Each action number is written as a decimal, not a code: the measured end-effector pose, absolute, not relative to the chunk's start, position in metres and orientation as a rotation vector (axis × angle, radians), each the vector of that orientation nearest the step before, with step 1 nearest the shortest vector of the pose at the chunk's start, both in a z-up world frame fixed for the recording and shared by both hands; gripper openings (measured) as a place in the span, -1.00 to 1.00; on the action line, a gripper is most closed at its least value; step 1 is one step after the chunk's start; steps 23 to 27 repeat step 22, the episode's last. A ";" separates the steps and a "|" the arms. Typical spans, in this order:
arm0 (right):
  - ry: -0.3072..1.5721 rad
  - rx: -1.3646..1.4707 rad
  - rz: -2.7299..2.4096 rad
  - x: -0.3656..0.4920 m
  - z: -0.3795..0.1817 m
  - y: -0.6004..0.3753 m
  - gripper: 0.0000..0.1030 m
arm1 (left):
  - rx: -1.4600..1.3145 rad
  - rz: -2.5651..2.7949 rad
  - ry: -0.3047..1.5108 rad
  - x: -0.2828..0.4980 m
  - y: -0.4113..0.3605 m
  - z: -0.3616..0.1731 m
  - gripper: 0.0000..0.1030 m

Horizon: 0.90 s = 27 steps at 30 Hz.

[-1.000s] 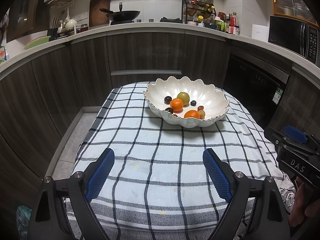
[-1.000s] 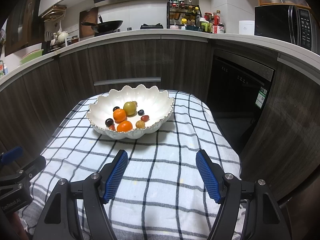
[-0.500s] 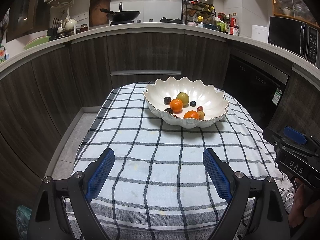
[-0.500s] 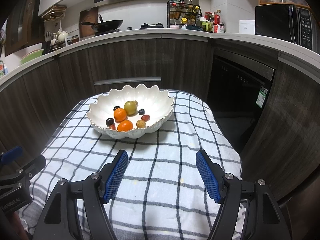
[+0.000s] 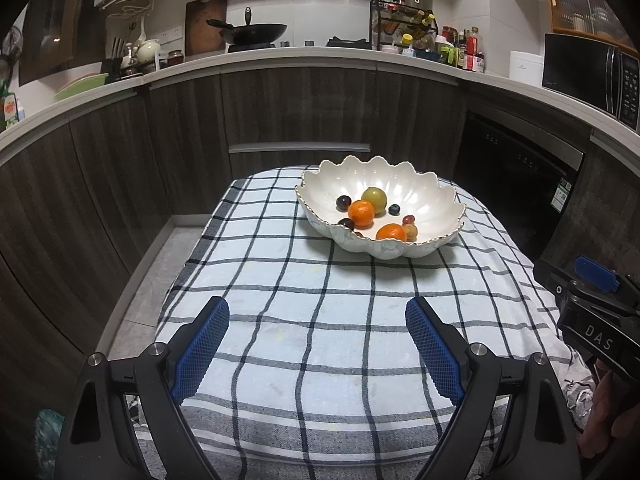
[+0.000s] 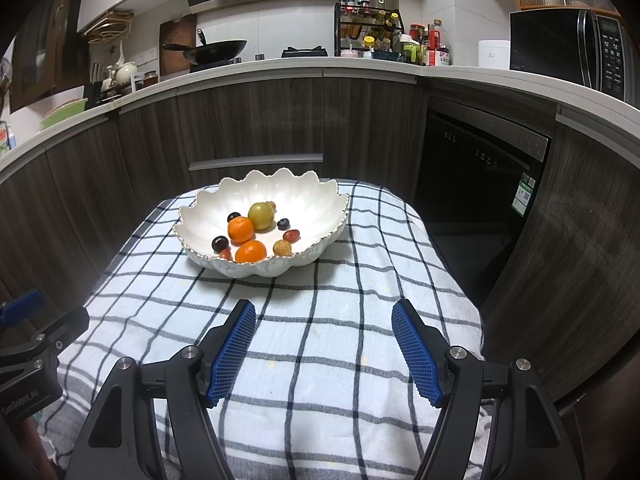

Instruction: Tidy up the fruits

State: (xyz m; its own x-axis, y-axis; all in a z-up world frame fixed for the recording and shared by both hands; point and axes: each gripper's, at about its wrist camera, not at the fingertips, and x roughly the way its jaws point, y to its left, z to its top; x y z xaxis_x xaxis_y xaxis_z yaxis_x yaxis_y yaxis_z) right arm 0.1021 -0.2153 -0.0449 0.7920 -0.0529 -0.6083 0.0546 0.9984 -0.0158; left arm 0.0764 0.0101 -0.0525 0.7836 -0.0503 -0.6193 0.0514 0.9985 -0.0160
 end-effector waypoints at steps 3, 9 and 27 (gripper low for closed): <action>0.653 0.005 -0.056 0.102 -0.045 -0.216 0.39 | -0.001 -0.065 0.677 0.077 0.010 -0.054 0.76; 0.653 0.003 -0.056 0.102 -0.045 -0.216 0.39 | -0.002 -0.065 0.682 0.078 0.009 -0.056 0.76; 0.656 0.002 -0.058 0.101 -0.046 -0.215 0.39 | -0.004 -0.054 0.680 0.078 0.012 -0.058 0.76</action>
